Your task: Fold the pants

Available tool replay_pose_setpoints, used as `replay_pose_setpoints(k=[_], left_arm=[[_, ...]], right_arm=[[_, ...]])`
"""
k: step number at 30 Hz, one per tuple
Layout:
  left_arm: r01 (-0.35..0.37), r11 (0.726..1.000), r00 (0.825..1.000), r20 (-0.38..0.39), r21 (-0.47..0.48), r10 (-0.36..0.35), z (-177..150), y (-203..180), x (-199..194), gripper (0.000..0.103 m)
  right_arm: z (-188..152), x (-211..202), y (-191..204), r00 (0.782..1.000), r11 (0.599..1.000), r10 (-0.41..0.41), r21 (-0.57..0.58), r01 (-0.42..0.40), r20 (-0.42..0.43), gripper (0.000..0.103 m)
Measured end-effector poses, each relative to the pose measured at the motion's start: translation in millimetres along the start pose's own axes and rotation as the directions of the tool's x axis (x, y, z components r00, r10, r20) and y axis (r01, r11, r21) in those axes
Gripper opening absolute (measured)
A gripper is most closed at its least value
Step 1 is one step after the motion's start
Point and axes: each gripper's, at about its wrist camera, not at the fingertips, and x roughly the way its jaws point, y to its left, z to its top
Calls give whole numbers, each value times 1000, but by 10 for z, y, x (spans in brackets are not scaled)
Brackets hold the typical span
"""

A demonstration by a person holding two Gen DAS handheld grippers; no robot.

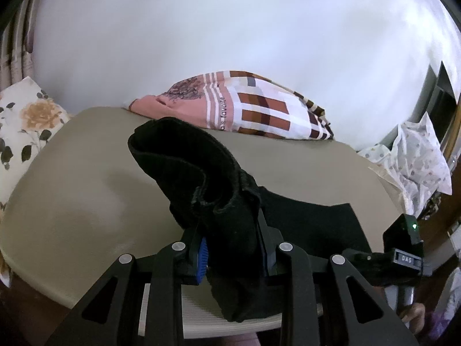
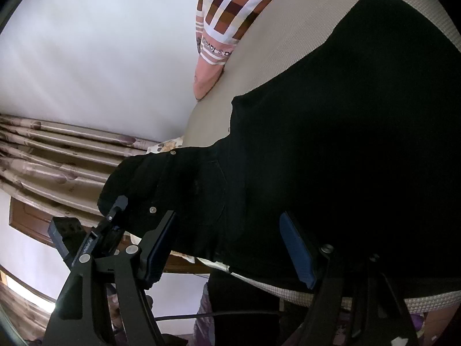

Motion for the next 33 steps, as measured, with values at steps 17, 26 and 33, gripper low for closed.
replay_pose_setpoints(k=[17, 26, 33], left_arm=[[84, 996, 996, 12, 37, -85, 132, -346, -55, 28], [153, 983, 988, -13, 98, -152, 200, -735, 11, 28], [210, 966, 977, -51, 152, -205, 202, -1180, 138, 28]], right_arm=[[79, -119, 60, 1000, 1000, 13, -11, -13, 23, 79], [278, -532, 153, 997, 997, -19, -78, 26, 78, 80], [347, -1011, -47, 988, 996, -51, -69, 62, 148, 83]])
